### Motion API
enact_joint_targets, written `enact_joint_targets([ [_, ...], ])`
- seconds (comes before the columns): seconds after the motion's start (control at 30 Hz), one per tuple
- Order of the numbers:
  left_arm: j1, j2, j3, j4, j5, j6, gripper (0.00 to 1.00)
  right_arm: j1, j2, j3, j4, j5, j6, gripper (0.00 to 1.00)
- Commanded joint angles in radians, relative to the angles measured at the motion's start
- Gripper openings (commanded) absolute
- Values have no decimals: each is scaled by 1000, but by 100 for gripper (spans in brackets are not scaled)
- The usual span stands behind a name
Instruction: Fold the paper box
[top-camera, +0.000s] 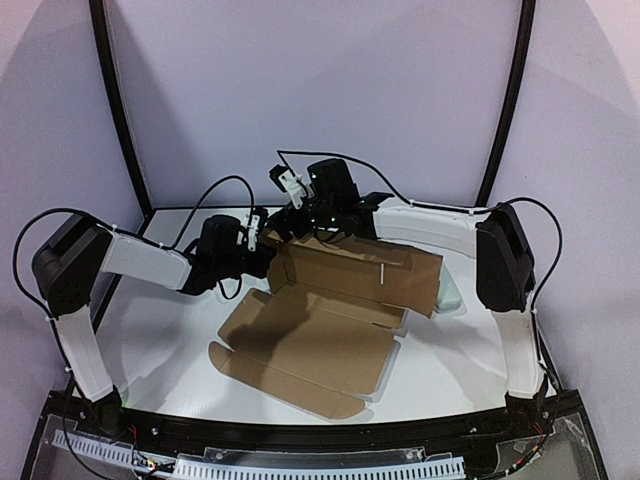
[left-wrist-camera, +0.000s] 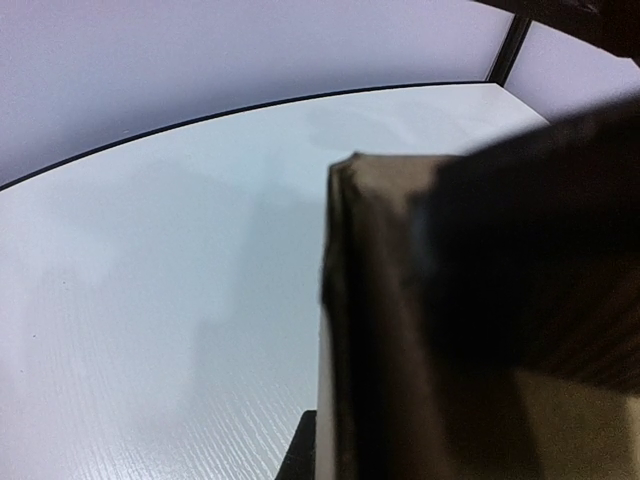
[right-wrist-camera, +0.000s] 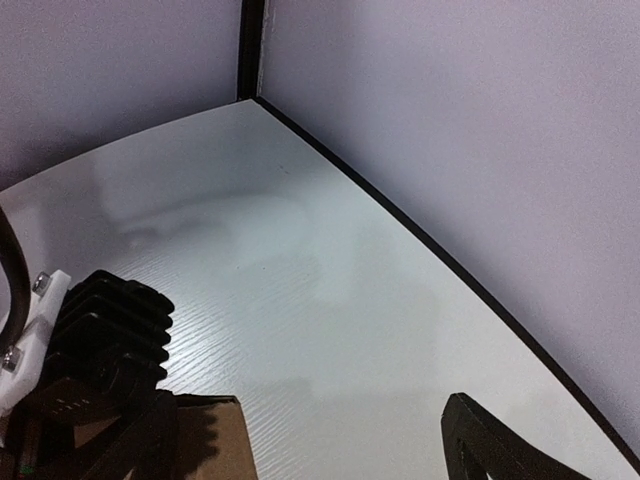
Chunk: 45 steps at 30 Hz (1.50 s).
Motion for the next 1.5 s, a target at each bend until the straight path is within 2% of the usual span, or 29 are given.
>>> enact_joint_targets([
  [0.0, -20, -44, -9, 99, 72, 25, 5, 34, 179, -79, -485, -1, -31, 91],
  [0.2, -20, -59, -23, 99, 73, 25, 7, 34, 209, -88, -617, 9, -71, 89],
  [0.3, -20, -62, -25, 92, 72, 31, 3, 31, 186, -112, -608, 7, -56, 88],
  [0.43, -20, -62, -31, 97, 44, 29, 1, 24, 149, -33, -634, -15, 14, 88],
  [0.6, -20, -72, -47, 91, 5, 42, 1, 17, 43, 50, -613, -78, 59, 91],
  [0.7, -20, -79, -49, 79, 2, 54, 1, 17, -29, 72, -580, -74, 66, 96],
  [0.73, -20, -87, -48, 69, -1, 60, 1, 15, -100, 73, -543, -61, 73, 98],
  [0.8, -20, -94, -41, 39, -4, 60, 1, 11, -146, 64, -503, -55, 82, 98],
  [1.0, -23, -147, 11, -138, -57, 24, 1, -13, -378, -45, -364, -33, 145, 98],
  [1.13, -26, -195, 42, -302, -152, 8, 1, -30, -551, -211, -260, -27, 155, 98],
  [1.2, -26, -214, 60, -350, -194, -2, 1, -46, -609, -268, -246, -25, 189, 98],
  [1.23, -27, -224, 59, -381, -261, -7, 1, -78, -660, -323, -242, -24, 231, 98],
  [1.33, -27, -240, 38, -385, -328, 10, 1, -151, -721, -385, -271, -42, 276, 98],
  [1.43, -27, -246, 37, -427, -388, -13, 1, -220, -764, -463, -317, -70, 192, 98],
  [1.47, -26, -247, 48, -448, -400, -35, 1, -221, -781, -490, -326, -90, 86, 98],
])
